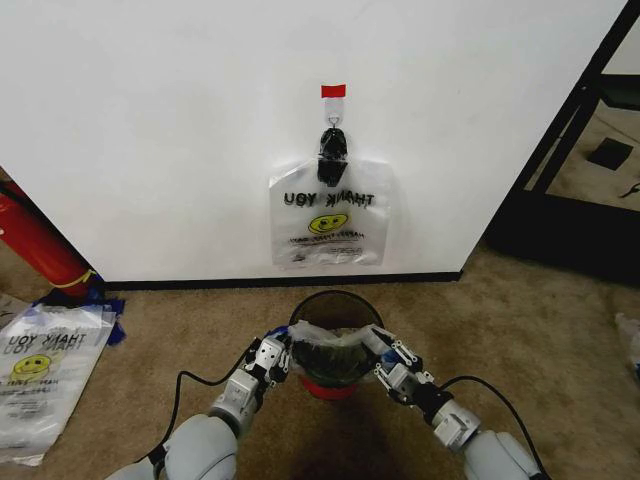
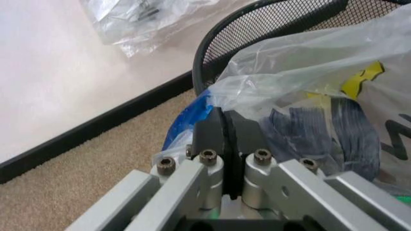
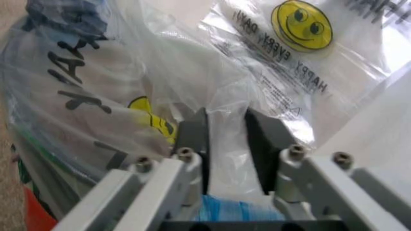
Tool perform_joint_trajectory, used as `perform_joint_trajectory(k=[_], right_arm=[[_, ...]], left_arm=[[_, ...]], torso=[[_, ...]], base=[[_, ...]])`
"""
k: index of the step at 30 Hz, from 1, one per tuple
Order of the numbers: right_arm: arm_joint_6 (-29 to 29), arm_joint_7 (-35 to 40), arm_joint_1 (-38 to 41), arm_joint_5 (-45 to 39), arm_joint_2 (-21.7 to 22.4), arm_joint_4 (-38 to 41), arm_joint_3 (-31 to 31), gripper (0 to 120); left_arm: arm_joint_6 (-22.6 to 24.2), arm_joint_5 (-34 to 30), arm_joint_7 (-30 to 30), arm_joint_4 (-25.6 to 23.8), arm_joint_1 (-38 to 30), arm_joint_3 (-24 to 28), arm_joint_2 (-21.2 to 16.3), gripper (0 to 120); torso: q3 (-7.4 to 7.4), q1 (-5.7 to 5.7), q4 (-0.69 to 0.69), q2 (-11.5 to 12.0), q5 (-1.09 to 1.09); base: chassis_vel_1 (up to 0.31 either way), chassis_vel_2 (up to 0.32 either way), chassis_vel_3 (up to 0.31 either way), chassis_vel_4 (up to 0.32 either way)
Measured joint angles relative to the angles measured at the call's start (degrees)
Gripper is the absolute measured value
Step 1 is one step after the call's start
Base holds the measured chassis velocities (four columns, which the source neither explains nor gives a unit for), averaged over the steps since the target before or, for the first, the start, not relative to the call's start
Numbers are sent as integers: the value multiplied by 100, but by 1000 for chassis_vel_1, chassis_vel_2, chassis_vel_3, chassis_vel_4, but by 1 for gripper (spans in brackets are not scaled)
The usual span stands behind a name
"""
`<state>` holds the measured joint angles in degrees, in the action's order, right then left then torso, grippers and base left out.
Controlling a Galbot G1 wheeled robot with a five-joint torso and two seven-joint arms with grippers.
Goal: Pick up the garbage bag from the wall and place it over the trash bin.
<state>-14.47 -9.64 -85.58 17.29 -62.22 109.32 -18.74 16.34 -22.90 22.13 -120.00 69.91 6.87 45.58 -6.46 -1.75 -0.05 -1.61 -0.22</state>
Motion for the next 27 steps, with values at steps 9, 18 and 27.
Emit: perform_joint_trajectory(k=[9, 18, 27], right_arm=[[311, 53, 158, -1070, 28, -46, 66, 0], [659, 197, 481, -2165, -63, -296, 135, 0], [802, 289, 684, -2602, -154, -432, 176, 0]], left_arm=[[2, -219, 0, -8, -148, -15, 22, 0], [25, -446, 16, 382, -530, -16, 309, 0], [39, -484, 17, 562, -626, -30, 457, 0]], torso=[[0, 0, 0, 0, 0], [0, 0, 0, 0, 0], [0, 0, 1, 0, 0]], base=[[0, 0, 0, 0], [0, 0, 0, 0], [0, 0, 0, 0]])
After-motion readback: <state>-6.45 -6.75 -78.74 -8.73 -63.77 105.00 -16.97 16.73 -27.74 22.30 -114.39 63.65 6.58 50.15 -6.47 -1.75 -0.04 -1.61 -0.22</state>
